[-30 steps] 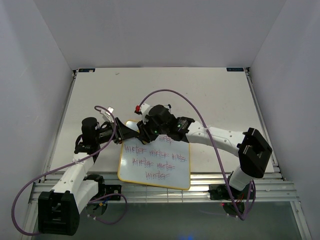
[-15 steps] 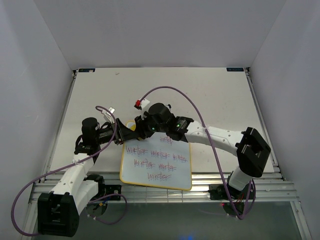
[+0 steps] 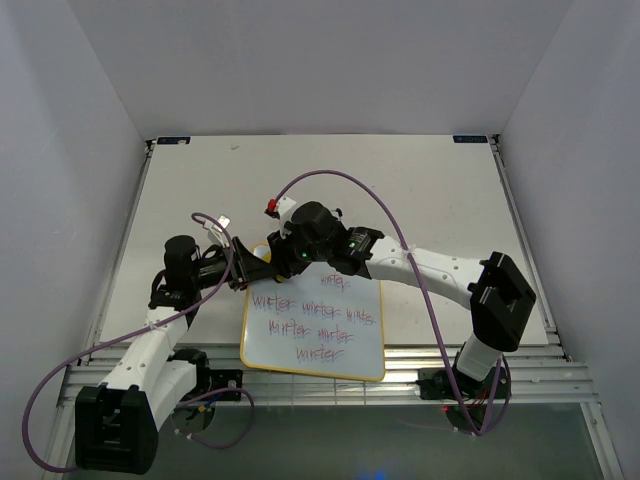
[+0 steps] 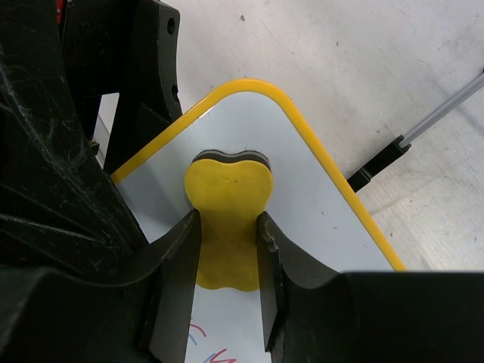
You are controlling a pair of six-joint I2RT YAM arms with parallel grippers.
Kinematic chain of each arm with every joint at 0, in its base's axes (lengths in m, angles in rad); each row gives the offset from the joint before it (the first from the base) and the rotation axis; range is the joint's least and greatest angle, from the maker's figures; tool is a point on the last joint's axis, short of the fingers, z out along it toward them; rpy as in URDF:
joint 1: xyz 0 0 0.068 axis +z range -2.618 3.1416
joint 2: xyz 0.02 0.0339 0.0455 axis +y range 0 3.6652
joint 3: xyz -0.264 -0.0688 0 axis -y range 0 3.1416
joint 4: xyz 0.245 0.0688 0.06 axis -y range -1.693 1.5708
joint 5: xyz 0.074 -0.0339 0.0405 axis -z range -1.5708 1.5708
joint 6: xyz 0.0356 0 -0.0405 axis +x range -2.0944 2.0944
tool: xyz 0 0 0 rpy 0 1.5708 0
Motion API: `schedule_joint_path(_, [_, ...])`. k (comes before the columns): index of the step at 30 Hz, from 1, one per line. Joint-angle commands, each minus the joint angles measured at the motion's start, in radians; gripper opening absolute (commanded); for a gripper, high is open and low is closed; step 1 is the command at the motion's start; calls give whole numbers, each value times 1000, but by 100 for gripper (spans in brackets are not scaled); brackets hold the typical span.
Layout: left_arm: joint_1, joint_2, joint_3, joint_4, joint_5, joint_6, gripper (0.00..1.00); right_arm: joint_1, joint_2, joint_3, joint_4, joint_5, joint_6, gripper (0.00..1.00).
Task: Erase the whiteboard
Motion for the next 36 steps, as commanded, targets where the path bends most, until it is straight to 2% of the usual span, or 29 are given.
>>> schedule_joint_path(1, [-9,-41,20,89,63,-12,66,11,23,7,-102,-24,2,23])
schedule_joint_path(18, [-9,-43,21,89,68,-21,66,-30,-45,-124,-99,147,43,22])
schedule_joint_path(21, [-9,-41,23,89,68,-20,66,-30,-52,-127,-81,83,29,22])
schedule_joint_path(22, [-9,-41,23,89,66,-20,66,-29,-52,-133,-62,2,14,22])
schedule_joint_path(24, [-9,-41,25,89,64,-21,66,-17,-64,-147,-12,-59,-4,22])
schedule_joint_path(30, [-9,-37,29,89,66,-23,66,31,-92,-141,50,-136,-41,22])
schedule_joint_path(36, [-9,-35,32,91,64,-23,66,66,-108,-128,42,-155,-92,22])
